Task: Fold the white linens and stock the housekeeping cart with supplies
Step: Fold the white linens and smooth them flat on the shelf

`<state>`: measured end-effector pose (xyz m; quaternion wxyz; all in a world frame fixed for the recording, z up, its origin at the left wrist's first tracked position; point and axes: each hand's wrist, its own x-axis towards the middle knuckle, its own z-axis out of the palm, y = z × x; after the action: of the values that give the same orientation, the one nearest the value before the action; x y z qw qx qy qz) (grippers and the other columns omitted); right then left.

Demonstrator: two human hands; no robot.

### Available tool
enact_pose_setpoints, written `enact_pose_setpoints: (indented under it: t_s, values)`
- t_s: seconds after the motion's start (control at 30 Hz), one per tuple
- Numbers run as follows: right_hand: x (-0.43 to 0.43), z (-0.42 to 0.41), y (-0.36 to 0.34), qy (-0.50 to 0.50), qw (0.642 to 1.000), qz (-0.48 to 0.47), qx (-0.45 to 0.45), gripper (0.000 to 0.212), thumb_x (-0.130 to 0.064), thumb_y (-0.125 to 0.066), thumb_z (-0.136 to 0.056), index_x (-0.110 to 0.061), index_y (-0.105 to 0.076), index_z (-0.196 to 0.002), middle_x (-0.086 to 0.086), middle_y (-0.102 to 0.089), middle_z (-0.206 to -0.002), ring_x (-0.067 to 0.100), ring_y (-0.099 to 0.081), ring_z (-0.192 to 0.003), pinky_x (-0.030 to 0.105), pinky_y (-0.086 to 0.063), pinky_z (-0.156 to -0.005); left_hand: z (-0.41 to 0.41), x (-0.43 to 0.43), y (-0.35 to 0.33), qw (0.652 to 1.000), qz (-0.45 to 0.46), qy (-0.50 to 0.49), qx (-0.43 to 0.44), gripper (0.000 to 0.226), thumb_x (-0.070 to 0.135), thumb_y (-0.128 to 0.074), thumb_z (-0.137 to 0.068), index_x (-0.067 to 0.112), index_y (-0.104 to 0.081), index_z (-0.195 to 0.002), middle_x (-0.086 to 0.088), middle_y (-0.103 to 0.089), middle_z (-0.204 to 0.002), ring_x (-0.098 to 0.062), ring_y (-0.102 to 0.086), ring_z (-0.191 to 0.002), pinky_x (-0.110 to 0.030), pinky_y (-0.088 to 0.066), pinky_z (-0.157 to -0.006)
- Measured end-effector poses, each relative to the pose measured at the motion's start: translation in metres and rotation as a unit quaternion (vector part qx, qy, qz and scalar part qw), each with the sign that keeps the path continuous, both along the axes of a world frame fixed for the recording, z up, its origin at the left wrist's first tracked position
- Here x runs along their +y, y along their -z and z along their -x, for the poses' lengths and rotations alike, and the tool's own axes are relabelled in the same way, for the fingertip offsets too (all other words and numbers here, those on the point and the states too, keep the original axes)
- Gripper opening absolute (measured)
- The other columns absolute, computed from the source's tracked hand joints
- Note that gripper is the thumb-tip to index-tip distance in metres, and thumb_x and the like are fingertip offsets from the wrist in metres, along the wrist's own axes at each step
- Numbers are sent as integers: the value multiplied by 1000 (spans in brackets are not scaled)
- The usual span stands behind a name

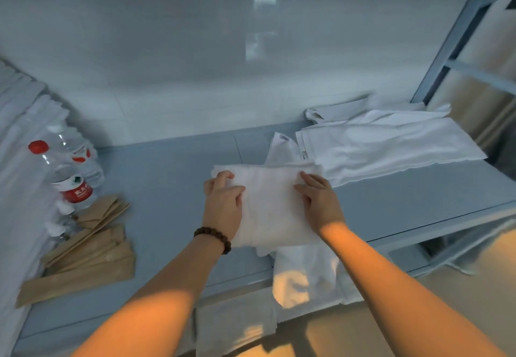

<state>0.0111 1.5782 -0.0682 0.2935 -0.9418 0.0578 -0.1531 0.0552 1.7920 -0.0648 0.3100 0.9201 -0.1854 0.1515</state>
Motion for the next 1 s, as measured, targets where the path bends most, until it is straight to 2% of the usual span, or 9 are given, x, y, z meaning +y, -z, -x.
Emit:
enact_pose_setpoints:
  t_s: [0.3,0.4,0.47,0.57,0.7,1.0]
  values:
    - [-211,3,18,-23,999,17,21,29,7,-49,-92,2,-65,-116,16,-47,-141,29,-34,-136,22,-22,-110,13,-209,26,999,25,-16,38,21,-4,-52,-91,-1,-72,-89,-16,-45,-135,-34,-34,-120,-14,-20,-94]
    - [-267,1,25,-48,998,24,34,31,9,-48,-91,3,-65,-116,17,-49,-139,30,-37,-135,25,-24,-111,18,-265,37,997,41,-35,61,21,-1,-51,-93,1,-72,-94,-14,-43,-137,-31,-31,-122,-12,-19,-95]
    - [-297,-3,31,-59,997,33,43,33,11,-48,-90,2,-65,-117,17,-50,-139,30,-38,-134,24,-24,-111,19,-294,43,995,44,-47,75,21,-2,-51,-93,0,-72,-95,-14,-43,-136,-32,-32,-122,-16,-23,-97]
    - [-330,-6,42,-64,996,30,63,34,10,-48,-90,1,-65,-117,15,-50,-139,28,-37,-135,25,-23,-112,17,-328,54,992,38,-66,96,22,-1,-51,-93,0,-72,-95,-13,-44,-136,-33,-33,-123,-21,-26,-98]
    - [-366,-13,53,-66,995,19,73,34,12,-49,-88,1,-66,-115,15,-53,-136,27,-40,-134,26,-25,-112,11,-365,67,990,35,-76,116,22,-3,-51,-92,1,-72,-90,-14,-46,-133,-33,-35,-119,-19,-23,-94]
    - [-412,-17,95,-59,995,28,82,35,14,-50,-86,4,-65,-116,20,-55,-132,33,-43,-131,29,-28,-109,8,-413,104,986,21,-74,151,19,-3,-53,-91,0,-71,-88,-15,-48,-131,-34,-37,-119,-25,-30,-92]
